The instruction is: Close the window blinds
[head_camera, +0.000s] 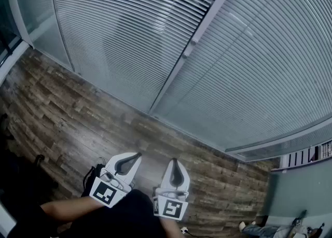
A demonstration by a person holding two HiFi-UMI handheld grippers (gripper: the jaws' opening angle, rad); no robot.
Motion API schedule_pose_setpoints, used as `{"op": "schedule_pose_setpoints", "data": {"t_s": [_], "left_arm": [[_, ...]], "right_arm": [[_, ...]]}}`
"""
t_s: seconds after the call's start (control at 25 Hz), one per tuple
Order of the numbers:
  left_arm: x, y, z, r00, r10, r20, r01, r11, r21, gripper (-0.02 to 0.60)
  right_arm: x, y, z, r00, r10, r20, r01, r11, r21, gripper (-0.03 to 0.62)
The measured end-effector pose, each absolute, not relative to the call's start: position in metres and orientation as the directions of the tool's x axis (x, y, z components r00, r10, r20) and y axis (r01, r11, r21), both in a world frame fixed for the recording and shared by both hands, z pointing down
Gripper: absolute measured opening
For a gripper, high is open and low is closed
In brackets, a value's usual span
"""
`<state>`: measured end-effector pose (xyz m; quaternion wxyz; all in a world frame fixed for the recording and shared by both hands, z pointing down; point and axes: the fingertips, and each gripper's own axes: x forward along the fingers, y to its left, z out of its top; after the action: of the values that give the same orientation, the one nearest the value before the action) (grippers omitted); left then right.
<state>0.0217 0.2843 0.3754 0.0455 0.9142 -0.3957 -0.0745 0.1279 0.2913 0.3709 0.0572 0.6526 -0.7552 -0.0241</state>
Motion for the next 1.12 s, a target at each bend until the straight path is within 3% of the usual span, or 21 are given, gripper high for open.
{"op": "schedule_pose_setpoints", "data": {"t_s": [0.4,0.56,1.12], "left_arm": [[0.022,0.298,0.378,0.668,-0.736,-0.109,-0.722,-0.677,0.140,-0.002],[0.023,0.306,0.383,0.684,-0.724,-0.091,-0.725,-0.688,0.024,-0.002],[0.033,0.316,0.380,0.635,-0.759,-0.142,-0.751,-0.650,0.118,-0.002]], "right_arm": [[0.141,0.302,0.378,-0.148,-0.988,0.046,-0.986,0.151,0.073,0.002],[0.139,0.307,0.372,-0.166,-0.986,0.027,-0.979,0.168,0.115,0.002],[0.137,0.321,0.378,-0.265,-0.963,0.050,-0.955,0.269,0.125,0.002]]}}
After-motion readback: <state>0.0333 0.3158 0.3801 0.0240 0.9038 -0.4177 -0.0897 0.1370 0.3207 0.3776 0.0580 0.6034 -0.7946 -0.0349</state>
